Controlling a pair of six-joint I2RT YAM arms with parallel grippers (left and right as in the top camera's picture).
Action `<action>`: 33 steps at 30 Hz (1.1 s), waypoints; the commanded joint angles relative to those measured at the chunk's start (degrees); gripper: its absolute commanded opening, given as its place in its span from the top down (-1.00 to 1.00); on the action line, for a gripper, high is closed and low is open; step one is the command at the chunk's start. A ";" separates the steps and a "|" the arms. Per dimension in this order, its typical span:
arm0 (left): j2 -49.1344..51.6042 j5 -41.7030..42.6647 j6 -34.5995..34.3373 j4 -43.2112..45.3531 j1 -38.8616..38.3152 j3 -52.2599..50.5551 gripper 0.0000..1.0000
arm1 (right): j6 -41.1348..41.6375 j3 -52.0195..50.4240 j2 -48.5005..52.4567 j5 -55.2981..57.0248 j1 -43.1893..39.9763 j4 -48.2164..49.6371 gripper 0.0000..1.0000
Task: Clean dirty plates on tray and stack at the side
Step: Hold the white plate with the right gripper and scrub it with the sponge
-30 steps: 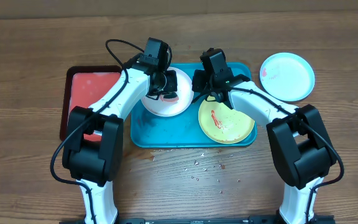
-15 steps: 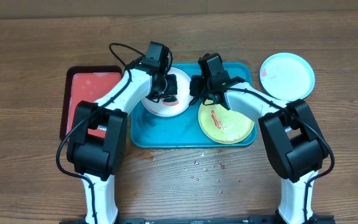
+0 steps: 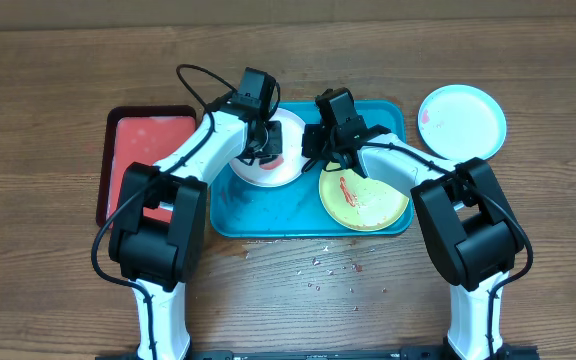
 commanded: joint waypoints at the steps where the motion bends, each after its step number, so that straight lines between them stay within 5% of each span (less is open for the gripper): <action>1: 1.11 -17.00 2.54 -0.81 0.81 0.09 0.92 | 0.00 -0.15 1.97 1.07 -0.46 -0.66 0.93; 9: 1.07 -14.25 4.20 -4.37 0.85 6.23 0.91 | 0.02 -0.15 1.97 1.18 -0.46 -0.90 0.93; 17: 2.45 10.05 0.70 -3.02 0.35 9.33 0.92 | 0.02 -0.15 1.97 1.20 -0.46 -0.83 0.93; 25: 9.44 7.98 -0.52 -3.69 -0.72 9.18 0.92 | 0.02 -0.15 1.97 1.20 -0.46 -0.87 0.93; 33: 9.25 -9.49 -0.55 -9.07 2.86 9.66 0.92 | 0.00 -0.15 1.97 1.22 -0.46 -0.85 0.93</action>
